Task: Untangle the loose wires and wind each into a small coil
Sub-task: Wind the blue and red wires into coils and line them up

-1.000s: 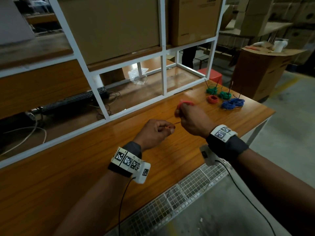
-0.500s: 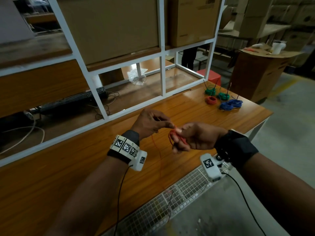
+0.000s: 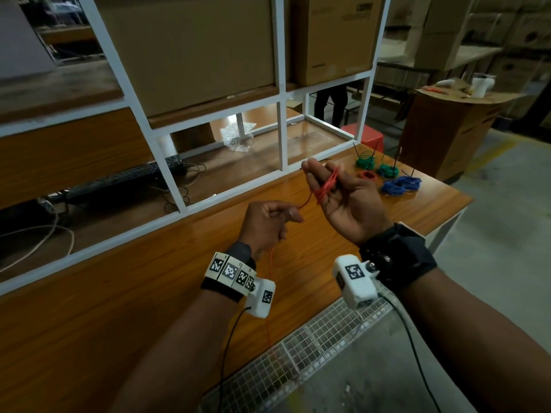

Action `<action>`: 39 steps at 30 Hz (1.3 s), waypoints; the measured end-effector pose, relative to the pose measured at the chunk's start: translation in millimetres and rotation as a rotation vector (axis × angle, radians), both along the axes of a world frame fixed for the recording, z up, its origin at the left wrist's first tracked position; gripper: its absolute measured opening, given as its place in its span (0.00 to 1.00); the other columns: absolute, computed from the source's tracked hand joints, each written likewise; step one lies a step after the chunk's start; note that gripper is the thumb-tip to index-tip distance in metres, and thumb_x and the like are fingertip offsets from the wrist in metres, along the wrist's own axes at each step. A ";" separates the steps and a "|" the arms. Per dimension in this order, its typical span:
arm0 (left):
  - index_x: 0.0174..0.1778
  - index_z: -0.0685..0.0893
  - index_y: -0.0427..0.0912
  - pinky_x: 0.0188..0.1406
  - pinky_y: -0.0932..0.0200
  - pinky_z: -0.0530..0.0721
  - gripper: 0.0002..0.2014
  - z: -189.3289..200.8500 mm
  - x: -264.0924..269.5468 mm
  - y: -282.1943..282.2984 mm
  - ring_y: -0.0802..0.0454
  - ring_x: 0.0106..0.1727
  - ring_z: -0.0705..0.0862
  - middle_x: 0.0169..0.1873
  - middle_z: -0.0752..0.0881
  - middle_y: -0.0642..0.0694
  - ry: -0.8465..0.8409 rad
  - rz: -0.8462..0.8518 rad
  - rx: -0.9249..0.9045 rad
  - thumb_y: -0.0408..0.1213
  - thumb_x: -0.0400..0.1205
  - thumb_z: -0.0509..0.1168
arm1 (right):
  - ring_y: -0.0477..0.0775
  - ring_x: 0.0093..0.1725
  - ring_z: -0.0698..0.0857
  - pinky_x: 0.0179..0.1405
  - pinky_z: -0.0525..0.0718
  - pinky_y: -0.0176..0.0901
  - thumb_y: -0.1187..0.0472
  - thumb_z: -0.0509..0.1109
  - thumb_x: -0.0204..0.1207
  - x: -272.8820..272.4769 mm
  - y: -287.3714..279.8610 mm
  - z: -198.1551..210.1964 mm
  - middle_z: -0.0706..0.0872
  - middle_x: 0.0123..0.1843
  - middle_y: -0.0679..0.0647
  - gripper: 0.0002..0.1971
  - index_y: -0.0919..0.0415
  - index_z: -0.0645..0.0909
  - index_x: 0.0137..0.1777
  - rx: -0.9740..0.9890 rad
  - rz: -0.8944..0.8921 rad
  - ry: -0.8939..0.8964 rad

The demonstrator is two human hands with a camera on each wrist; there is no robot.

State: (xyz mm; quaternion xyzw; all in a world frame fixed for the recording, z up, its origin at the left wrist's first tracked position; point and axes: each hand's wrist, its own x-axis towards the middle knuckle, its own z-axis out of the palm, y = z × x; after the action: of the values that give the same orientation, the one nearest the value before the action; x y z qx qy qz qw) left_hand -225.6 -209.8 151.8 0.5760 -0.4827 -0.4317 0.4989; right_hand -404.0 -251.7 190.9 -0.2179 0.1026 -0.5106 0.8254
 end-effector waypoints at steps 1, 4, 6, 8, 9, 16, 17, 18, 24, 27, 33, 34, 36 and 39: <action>0.52 0.91 0.39 0.20 0.62 0.72 0.07 -2.2 -3.0 1.3 0.54 0.23 0.74 0.42 0.94 0.44 -0.008 -0.016 0.016 0.38 0.84 0.71 | 0.63 0.73 0.86 0.79 0.78 0.53 0.59 0.53 0.94 2.8 -4.0 -2.9 0.89 0.66 0.69 0.14 0.67 0.75 0.66 -0.019 -0.069 0.065; 0.50 0.91 0.36 0.21 0.63 0.73 0.07 -8.0 -5.9 6.8 0.56 0.22 0.73 0.40 0.93 0.41 -0.043 -0.071 0.024 0.37 0.84 0.71 | 0.57 0.66 0.89 0.73 0.81 0.53 0.54 0.51 0.95 6.3 -18.6 -15.4 0.92 0.63 0.59 0.18 0.65 0.79 0.66 -0.337 -0.328 0.661; 0.52 0.91 0.36 0.26 0.64 0.75 0.06 -10.8 -4.5 13.1 0.59 0.25 0.79 0.39 0.93 0.40 -0.093 -0.128 0.037 0.34 0.84 0.70 | 0.50 0.58 0.90 0.60 0.86 0.49 0.51 0.54 0.94 1.1 -27.3 -21.2 0.93 0.58 0.50 0.19 0.59 0.84 0.62 -0.724 -0.499 1.216; 0.52 0.91 0.38 0.37 0.63 0.80 0.06 -9.4 -1.1 19.1 0.63 0.32 0.85 0.37 0.93 0.42 -0.172 -0.165 0.023 0.35 0.84 0.70 | 0.46 0.47 0.87 0.45 0.83 0.43 0.56 0.58 0.91 -6.8 -31.2 -21.8 0.88 0.51 0.47 0.11 0.56 0.83 0.56 -1.012 -0.488 1.600; 0.51 0.91 0.40 0.44 0.61 0.81 0.06 -6.1 1.9 21.1 0.63 0.36 0.87 0.37 0.93 0.44 -0.231 -0.166 0.001 0.37 0.85 0.70 | 0.47 0.44 0.85 0.42 0.81 0.42 0.61 0.60 0.89 -10.0 -29.2 -21.5 0.85 0.48 0.47 0.07 0.56 0.81 0.53 -1.120 -0.371 1.708; 0.47 0.91 0.48 0.49 0.55 0.85 0.06 26.9 20.2 19.5 0.60 0.42 0.87 0.35 0.91 0.55 -0.553 -0.178 -0.168 0.40 0.85 0.69 | 0.41 0.47 0.89 0.50 0.81 0.42 0.45 0.51 0.93 -20.5 -2.4 -26.1 0.95 0.44 0.46 0.22 0.54 0.84 0.54 -1.142 0.294 1.602; 0.47 0.91 0.46 0.48 0.57 0.85 0.05 26.7 20.8 18.7 0.60 0.42 0.88 0.36 0.91 0.54 -0.512 -0.177 -0.183 0.40 0.85 0.70 | 0.46 0.50 0.90 0.53 0.82 0.42 0.45 0.52 0.93 -20.2 3.3 -22.5 0.95 0.45 0.49 0.23 0.57 0.84 0.55 -1.068 0.400 1.511; 0.47 0.92 0.43 0.45 0.60 0.84 0.06 27.0 20.3 18.1 0.60 0.41 0.88 0.37 0.92 0.52 -0.456 -0.186 -0.195 0.39 0.84 0.70 | 0.51 0.54 0.91 0.57 0.82 0.42 0.47 0.53 0.93 -19.7 8.1 -18.1 0.95 0.46 0.53 0.22 0.61 0.85 0.56 -0.992 0.514 1.417; 0.47 0.89 0.24 0.28 0.71 0.77 0.08 32.9 0.7 24.6 0.64 0.27 0.81 0.35 0.89 0.39 -0.114 -0.217 -0.233 0.28 0.80 0.74 | 0.67 0.61 0.88 0.74 0.77 0.68 0.55 0.62 0.89 -25.6 16.9 -11.9 0.91 0.41 0.61 0.16 0.68 0.84 0.53 -0.682 0.888 0.790; 0.47 0.91 0.29 0.28 0.62 0.78 0.06 32.8 -4.2 24.2 0.51 0.28 0.81 0.35 0.89 0.38 -0.034 -0.212 -0.254 0.29 0.79 0.74 | 0.61 0.62 0.89 0.70 0.81 0.55 0.56 0.65 0.87 -27.4 24.7 -13.0 0.92 0.43 0.60 0.14 0.68 0.84 0.55 -0.628 0.842 0.493; 0.47 0.92 0.41 0.22 0.61 0.71 0.08 0.7 -19.1 22.8 0.51 0.26 0.73 0.31 0.86 0.43 -0.034 -0.151 -0.128 0.40 0.86 0.69 | 0.62 0.69 0.86 0.66 0.85 0.51 0.58 0.54 0.93 -17.8 17.4 -0.7 0.93 0.57 0.62 0.15 0.63 0.81 0.58 -0.463 0.252 0.291; 0.50 0.92 0.40 0.23 0.61 0.71 0.10 -5.0 -22.8 25.0 0.53 0.26 0.73 0.31 0.85 0.43 -0.056 -0.158 -0.100 0.42 0.86 0.69 | 0.64 0.70 0.86 0.69 0.85 0.52 0.58 0.52 0.94 -16.9 13.8 -0.7 0.93 0.58 0.63 0.16 0.64 0.81 0.58 -0.471 0.114 0.354; 0.51 0.93 0.40 0.23 0.62 0.71 0.12 -17.5 -25.6 27.9 0.55 0.25 0.73 0.30 0.85 0.44 -0.073 -0.167 -0.064 0.43 0.86 0.69 | 0.65 0.66 0.88 0.68 0.84 0.54 0.55 0.54 0.94 -15.8 4.8 -4.4 0.93 0.58 0.60 0.17 0.62 0.84 0.57 -0.613 -0.194 0.690; 0.49 0.93 0.39 0.24 0.64 0.74 0.11 -24.7 -27.9 32.4 0.58 0.25 0.76 0.29 0.84 0.44 -0.100 -0.177 -0.062 0.42 0.85 0.70 | 0.44 0.51 0.89 0.52 0.86 0.48 0.53 0.59 0.92 -18.9 -4.2 -14.0 0.92 0.53 0.46 0.15 0.53 0.88 0.56 -0.925 -0.523 1.397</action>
State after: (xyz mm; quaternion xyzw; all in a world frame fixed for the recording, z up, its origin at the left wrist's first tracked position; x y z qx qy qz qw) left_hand -253.5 -177.3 127.1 0.5360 -0.5692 -0.4298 0.4517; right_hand -422.9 -255.9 177.0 -0.7630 0.4136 -0.4237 0.2593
